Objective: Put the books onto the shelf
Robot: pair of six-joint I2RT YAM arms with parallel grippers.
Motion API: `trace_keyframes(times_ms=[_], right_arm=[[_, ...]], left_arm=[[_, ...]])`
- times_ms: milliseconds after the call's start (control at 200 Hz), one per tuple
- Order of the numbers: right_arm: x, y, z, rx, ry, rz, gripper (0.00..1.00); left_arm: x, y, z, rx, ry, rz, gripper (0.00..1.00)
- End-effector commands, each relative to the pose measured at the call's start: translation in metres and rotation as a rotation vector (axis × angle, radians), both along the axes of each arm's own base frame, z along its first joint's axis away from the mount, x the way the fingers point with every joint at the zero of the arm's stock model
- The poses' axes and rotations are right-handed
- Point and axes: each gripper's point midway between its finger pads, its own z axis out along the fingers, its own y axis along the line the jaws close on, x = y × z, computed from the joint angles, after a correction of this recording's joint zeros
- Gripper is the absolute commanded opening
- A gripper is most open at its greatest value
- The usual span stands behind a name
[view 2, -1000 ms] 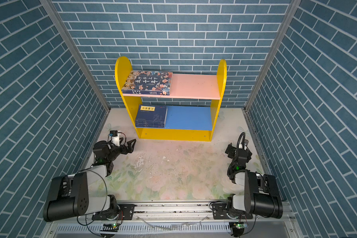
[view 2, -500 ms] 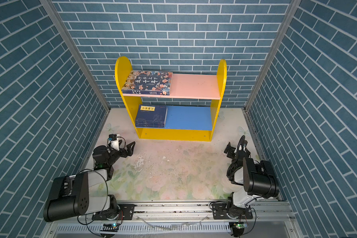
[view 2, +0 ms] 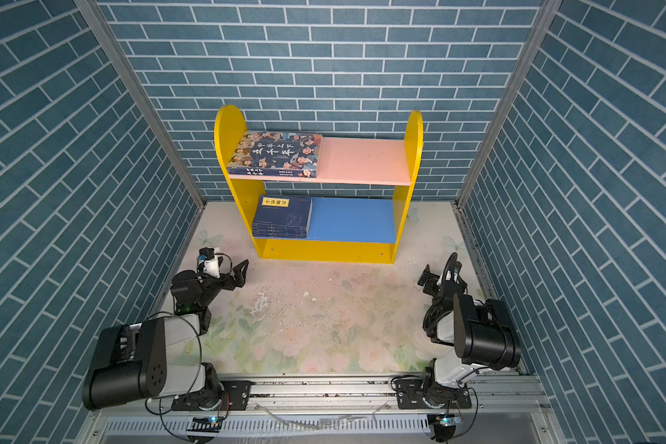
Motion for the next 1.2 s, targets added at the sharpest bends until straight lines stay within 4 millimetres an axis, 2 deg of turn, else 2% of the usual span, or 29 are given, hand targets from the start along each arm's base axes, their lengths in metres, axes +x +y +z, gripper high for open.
trace_keyframes(times_ms=[0, 85, 170, 305, 500, 615, 725, 865, 1195], right_arm=[[0.005, -0.001, 0.013, -0.023, -0.044, 0.010, 0.99], [0.005, -0.001, 0.014, -0.025, -0.045, 0.009, 0.99], [0.005, -0.001, 0.013, -0.025, -0.042, 0.006, 0.99], [0.005, -0.001, 0.014, -0.025, -0.044, 0.008, 0.99], [0.011, 0.003, 0.012, -0.025, -0.019, 0.037, 0.99], [0.022, 0.012, 0.008, -0.024, 0.034, 0.098, 0.99], [0.038, 0.032, 0.001, -0.032, 0.120, 0.218, 0.99], [0.038, 0.057, 0.002, -0.060, 0.117, 0.363, 0.99], [0.038, 0.057, 0.002, -0.058, 0.118, 0.362, 0.99]], left_arm=[[0.001, 0.009, 0.005, 0.010, -0.063, 0.037, 1.00], [0.005, 0.015, -0.007, 0.009, -0.036, 0.072, 1.00], [0.006, 0.017, -0.006, 0.004, -0.042, 0.081, 1.00], [-0.007, 0.001, -0.015, 0.088, -0.103, 0.086, 1.00], [0.000, 0.006, -0.018, 0.089, -0.082, 0.122, 1.00], [0.010, 0.010, -0.021, 0.086, -0.030, 0.133, 1.00], [0.016, 0.012, -0.025, 0.098, 0.016, 0.155, 1.00], [0.020, 0.010, -0.027, 0.104, 0.037, 0.143, 1.00], [0.025, 0.003, -0.029, 0.124, 0.061, 0.111, 1.00]])
